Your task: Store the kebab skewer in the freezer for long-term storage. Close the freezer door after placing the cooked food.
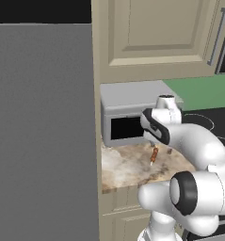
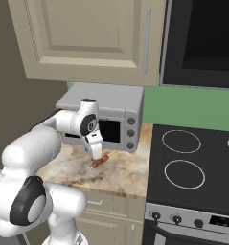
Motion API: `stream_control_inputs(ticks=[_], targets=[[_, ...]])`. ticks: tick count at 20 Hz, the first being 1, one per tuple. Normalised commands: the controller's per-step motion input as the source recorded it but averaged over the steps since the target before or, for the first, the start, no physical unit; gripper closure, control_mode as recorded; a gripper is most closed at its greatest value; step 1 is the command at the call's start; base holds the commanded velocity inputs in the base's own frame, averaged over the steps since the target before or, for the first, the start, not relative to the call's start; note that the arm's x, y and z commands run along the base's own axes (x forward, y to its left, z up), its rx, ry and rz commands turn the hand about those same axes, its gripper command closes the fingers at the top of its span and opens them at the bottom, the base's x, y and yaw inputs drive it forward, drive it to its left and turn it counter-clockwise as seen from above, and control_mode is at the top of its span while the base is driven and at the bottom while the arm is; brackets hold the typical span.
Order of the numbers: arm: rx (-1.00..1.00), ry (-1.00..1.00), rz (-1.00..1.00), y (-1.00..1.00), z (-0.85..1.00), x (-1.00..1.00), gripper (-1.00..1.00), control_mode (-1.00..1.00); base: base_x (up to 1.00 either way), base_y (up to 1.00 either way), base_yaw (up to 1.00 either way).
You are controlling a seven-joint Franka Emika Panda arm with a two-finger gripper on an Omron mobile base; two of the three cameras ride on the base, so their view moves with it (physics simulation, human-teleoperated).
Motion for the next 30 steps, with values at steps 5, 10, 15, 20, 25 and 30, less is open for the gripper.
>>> stream_control_inputs(ticks=[5,10,15,20,25,30], targets=[[0.0,0.01,-0.01,0.0,-0.33,0.0,-1.0,-1.0,0.0,0.0,0.0],[0.0,0.0,0.06,0.0,-0.22,0.03,-1.0,-1.0,0.0,0.0,0.0],[0.0,-0.01,0.07,0.0,-0.21,0.08,-1.0,-1.0,0.0,0.0,0.0],[0.0,-0.05,0.07,0.0,-0.19,0.03,-1.0,-1.0,0.0,0.0,0.0],[0.0,-0.06,0.08,0.0,-0.1,0.04,-1.0,-1.0,0.0,0.0,0.0],[0.0,-0.04,0.05,0.03,-0.01,0.04,-1.0,-1.0,0.0,0.0,0.0]])
